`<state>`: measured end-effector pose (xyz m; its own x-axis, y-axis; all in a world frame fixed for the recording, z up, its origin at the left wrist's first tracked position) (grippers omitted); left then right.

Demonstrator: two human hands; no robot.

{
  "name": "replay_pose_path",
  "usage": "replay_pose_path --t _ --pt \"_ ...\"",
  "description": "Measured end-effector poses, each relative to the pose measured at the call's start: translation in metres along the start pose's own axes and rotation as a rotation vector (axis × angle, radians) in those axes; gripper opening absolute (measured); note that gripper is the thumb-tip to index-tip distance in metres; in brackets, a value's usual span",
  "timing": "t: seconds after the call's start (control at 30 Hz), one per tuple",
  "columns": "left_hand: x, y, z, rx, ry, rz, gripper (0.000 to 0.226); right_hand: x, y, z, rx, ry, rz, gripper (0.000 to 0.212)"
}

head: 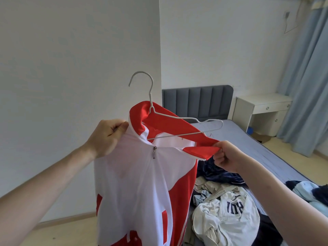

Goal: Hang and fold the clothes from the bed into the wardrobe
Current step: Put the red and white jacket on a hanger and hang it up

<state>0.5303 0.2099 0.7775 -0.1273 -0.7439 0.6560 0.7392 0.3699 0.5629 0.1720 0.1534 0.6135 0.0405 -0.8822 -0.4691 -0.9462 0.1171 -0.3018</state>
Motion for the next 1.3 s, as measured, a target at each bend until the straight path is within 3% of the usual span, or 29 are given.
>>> replay_pose_path --t 0.13,0.3,0.4,0.53,0.63,0.83,0.93,1.0,1.17,1.3 --pt "0.0 0.006 0.003 -0.005 -0.021 0.035 0.043 -0.003 -0.004 -0.002 -0.002 0.006 -0.004 0.03" --pt "-0.001 0.009 -0.02 0.198 -0.01 -0.006 0.058 -0.01 -0.009 -0.008 -0.024 0.029 -0.053 0.028" --pt "-0.008 0.005 -0.022 0.3 -0.043 -0.033 0.05 -0.012 -0.01 -0.01 -0.044 0.041 -0.066 0.029" --pt "-0.021 -0.024 -0.034 0.502 -0.059 -0.214 0.043 -0.019 -0.012 -0.027 -0.04 0.103 -0.037 0.034" --pt "-0.028 -0.039 -0.056 0.587 0.111 -0.309 0.041 -0.033 -0.031 -0.052 -0.081 0.242 -0.022 0.037" --pt "-0.019 -0.052 -0.058 0.343 0.419 -0.21 0.027 -0.07 -0.109 -0.082 -0.495 0.577 -0.092 0.025" --pt "-0.017 -0.042 -0.053 0.175 0.52 -0.116 0.027 -0.071 -0.115 -0.075 -0.629 0.628 -0.117 0.024" --pt "-0.016 -0.035 -0.054 0.131 0.561 -0.07 0.026 -0.063 -0.104 -0.061 -0.573 0.604 -0.09 0.027" --pt "-0.018 -0.034 -0.059 0.048 0.638 -0.023 0.03 -0.044 -0.063 0.003 -0.276 0.637 0.112 0.056" --pt "-0.021 -0.042 -0.058 -0.033 0.685 -0.032 0.029 -0.039 -0.052 0.069 -0.156 0.604 0.295 0.052"
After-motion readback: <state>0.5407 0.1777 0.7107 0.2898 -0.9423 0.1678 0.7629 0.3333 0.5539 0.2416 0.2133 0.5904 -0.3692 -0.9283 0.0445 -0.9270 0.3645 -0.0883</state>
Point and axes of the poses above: each hand's wrist, its own x-axis towards the middle knuckle, its own y-axis out of the back of the hand, z = x × y, the point moved 10 cm from there along x, towards the middle knuckle, and after that the axes turned 5 degrees about z, right-handed, at the moved point
